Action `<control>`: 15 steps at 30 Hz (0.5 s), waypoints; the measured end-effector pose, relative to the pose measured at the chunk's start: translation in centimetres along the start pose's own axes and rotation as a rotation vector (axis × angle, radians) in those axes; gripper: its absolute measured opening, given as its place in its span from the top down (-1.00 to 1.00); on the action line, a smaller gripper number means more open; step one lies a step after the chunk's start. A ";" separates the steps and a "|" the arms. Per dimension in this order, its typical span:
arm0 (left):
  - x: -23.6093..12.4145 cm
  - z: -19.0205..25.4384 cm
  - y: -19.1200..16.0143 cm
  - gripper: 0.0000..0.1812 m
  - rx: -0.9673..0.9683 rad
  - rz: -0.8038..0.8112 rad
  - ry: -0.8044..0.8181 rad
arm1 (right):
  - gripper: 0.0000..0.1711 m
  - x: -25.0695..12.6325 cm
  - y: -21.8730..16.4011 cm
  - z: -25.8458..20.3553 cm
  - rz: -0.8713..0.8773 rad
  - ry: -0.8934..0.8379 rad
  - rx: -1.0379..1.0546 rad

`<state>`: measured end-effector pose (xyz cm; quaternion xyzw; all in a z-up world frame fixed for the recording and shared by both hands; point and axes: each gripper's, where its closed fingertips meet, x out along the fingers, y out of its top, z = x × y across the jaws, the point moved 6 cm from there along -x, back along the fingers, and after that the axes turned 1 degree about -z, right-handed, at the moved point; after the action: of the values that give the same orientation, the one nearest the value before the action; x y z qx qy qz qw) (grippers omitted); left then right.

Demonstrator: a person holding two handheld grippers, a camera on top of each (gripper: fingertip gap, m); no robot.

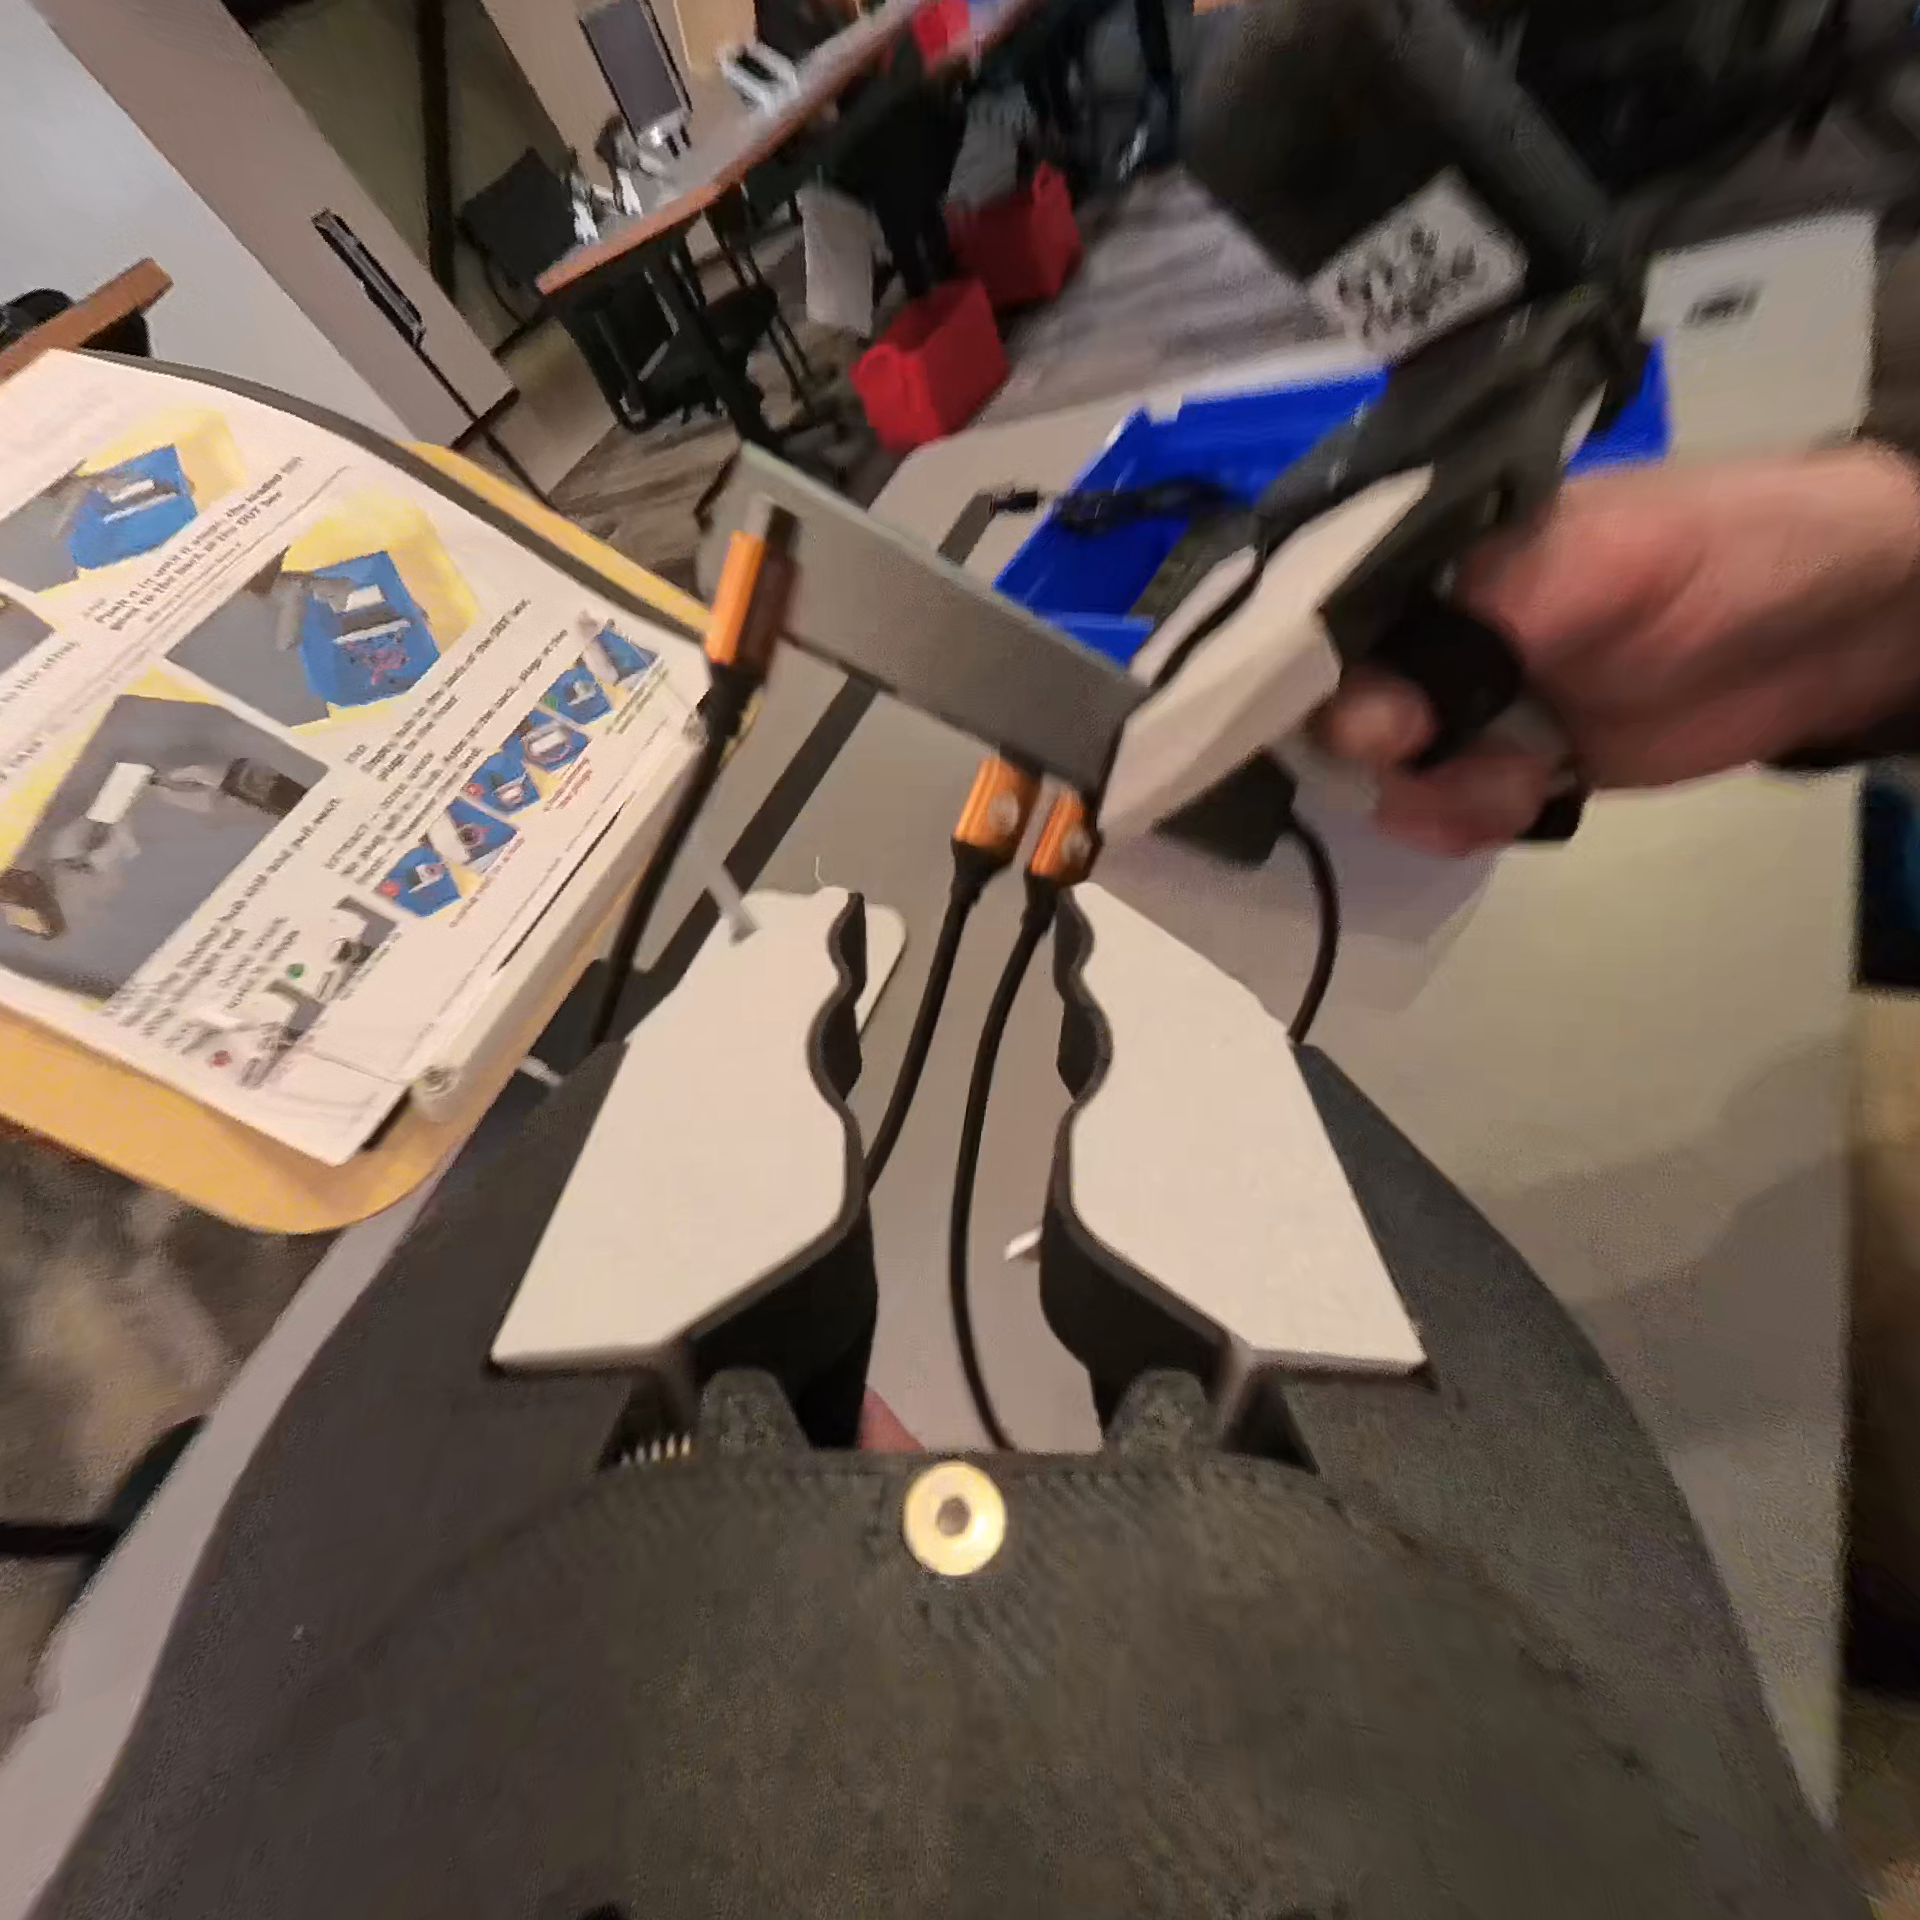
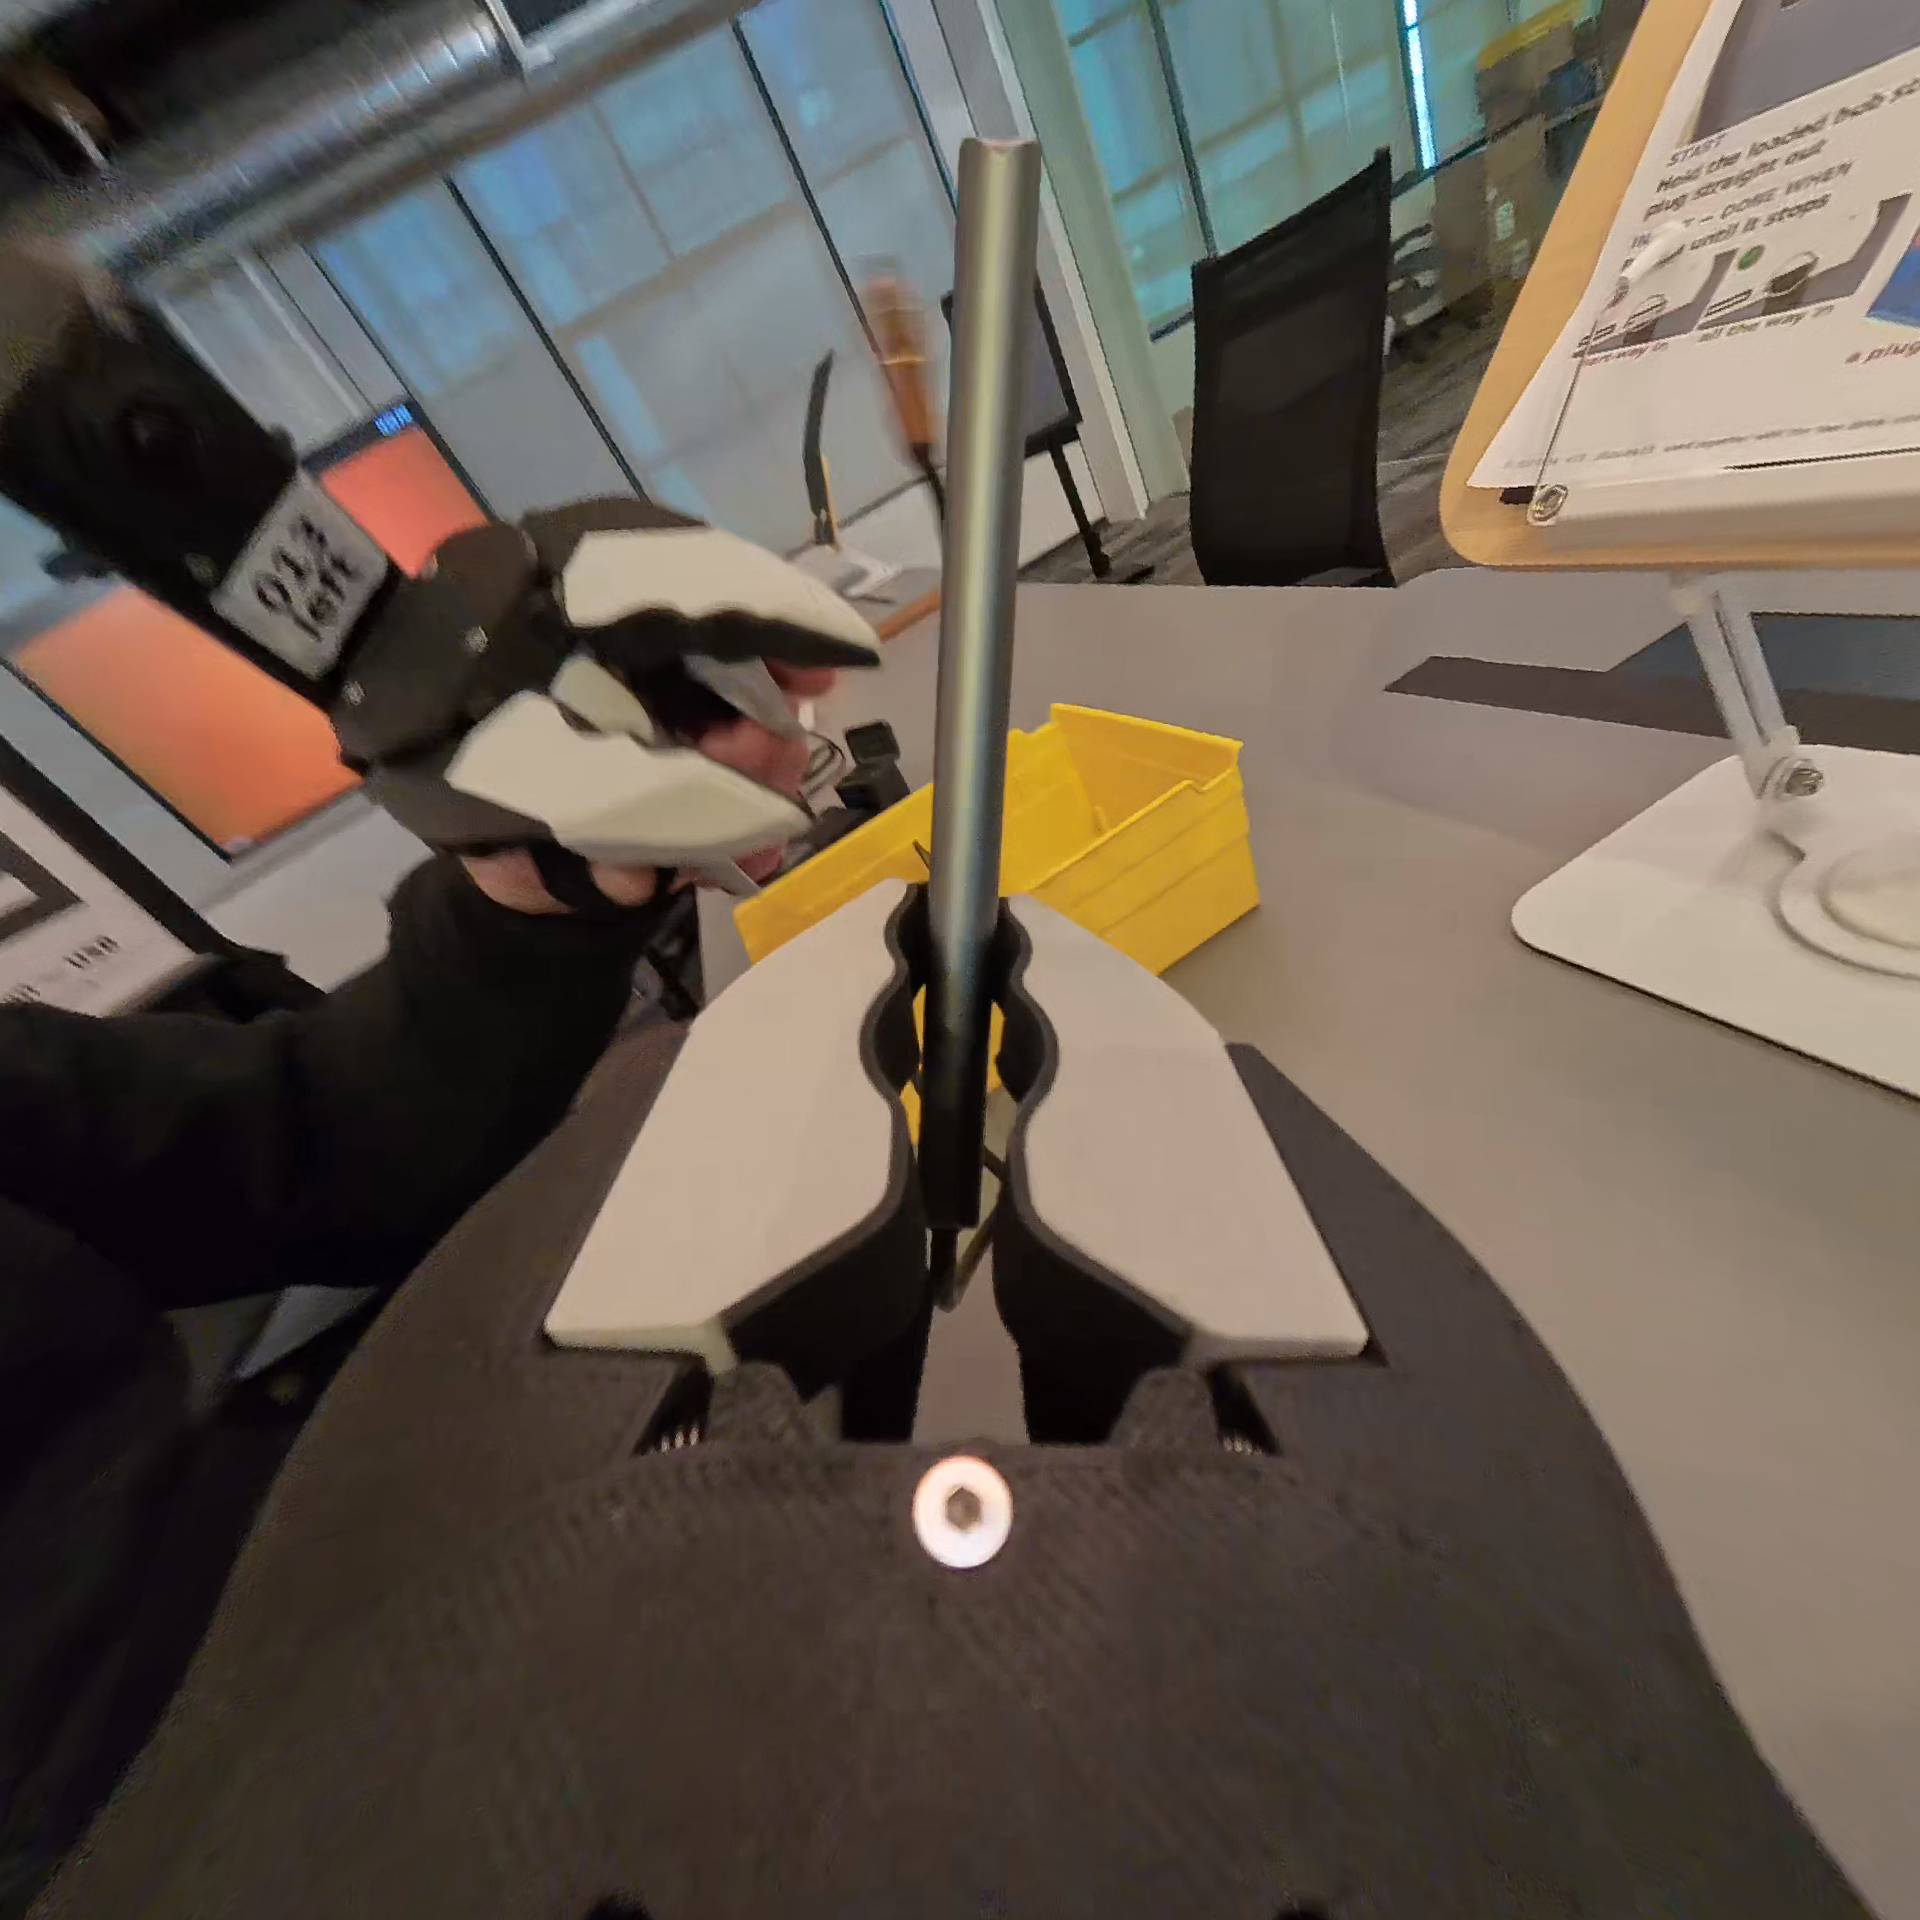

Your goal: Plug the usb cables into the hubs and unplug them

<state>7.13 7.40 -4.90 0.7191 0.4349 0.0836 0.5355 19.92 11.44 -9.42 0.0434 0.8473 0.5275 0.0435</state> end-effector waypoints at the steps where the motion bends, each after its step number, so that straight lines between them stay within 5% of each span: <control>1: 0.2 0.0 -0.4 0.63 0.047 -0.040 0.030 | 0.89 -0.2 0.1 0.2 0.015 0.012 0.031; 15: 2.0 1.1 -2.3 0.86 0.326 -0.125 0.138 | 0.88 0.7 -1.1 -0.2 -0.033 0.147 0.164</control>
<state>7.80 8.18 -7.97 0.7603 0.5224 0.0278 0.3850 19.13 10.81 -10.34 -0.0062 0.8892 0.4572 -0.0139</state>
